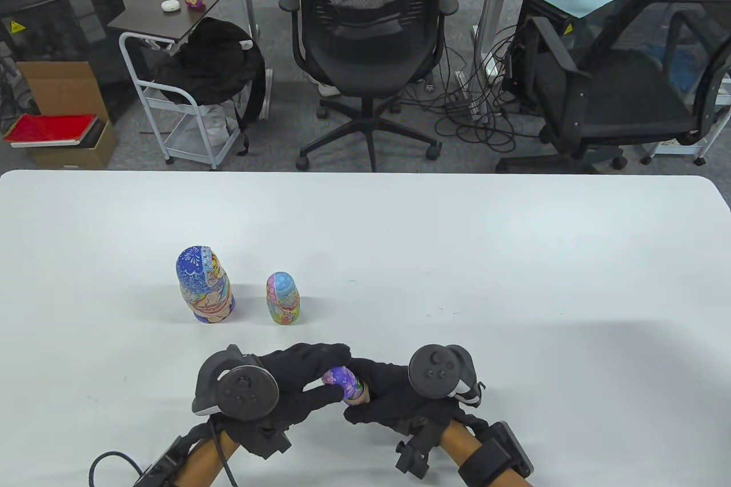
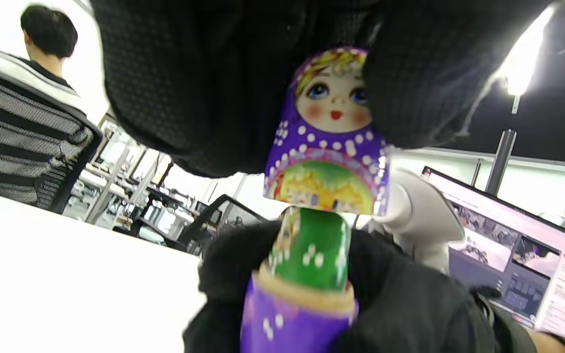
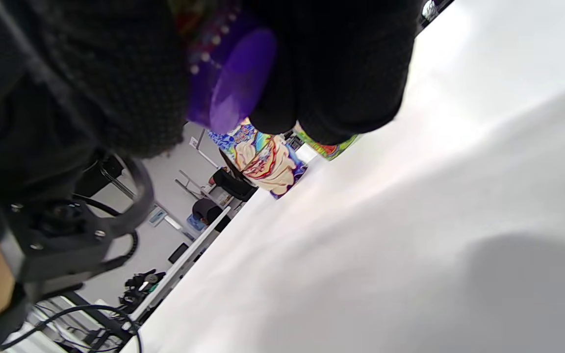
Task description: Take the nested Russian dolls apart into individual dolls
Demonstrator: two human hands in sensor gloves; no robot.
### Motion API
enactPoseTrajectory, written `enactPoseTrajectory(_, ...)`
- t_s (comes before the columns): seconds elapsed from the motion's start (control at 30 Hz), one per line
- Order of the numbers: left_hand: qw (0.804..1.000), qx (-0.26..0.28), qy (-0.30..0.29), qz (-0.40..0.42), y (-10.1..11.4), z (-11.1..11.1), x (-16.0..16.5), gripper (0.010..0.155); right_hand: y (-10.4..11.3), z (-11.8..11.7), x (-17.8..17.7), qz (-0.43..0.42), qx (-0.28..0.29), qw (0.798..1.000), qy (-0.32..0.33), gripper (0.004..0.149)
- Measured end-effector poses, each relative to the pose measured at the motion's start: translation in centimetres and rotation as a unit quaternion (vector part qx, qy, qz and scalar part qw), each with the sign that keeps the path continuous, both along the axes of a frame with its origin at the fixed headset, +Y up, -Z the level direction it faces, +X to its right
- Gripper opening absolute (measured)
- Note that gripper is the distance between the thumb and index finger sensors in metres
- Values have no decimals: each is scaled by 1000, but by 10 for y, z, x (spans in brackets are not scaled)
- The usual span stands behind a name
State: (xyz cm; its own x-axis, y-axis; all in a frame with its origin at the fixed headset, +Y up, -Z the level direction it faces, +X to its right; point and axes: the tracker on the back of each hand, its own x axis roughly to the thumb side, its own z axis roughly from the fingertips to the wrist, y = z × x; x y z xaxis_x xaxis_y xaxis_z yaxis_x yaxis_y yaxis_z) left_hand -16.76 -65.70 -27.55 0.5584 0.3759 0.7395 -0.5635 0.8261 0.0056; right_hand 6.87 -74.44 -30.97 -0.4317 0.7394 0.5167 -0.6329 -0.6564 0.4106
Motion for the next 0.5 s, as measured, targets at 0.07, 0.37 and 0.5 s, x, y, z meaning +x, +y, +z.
enactPoseTrajectory(0.07, 1000, 7, 16, 3, 4, 1, -10, 62, 0, -1, 2, 2, 5, 1000, -8, 80)
enactPoseTrajectory(0.37, 977, -42, 139, -158, -31, -19, -53, 62, 2, -4, 9, -28, 0, 999, -24, 80)
enactPoseTrajectory(0.5, 953, -61, 169, -242, -54, -32, -53, 63, 1, -4, 11, -29, 2, 999, -28, 77)
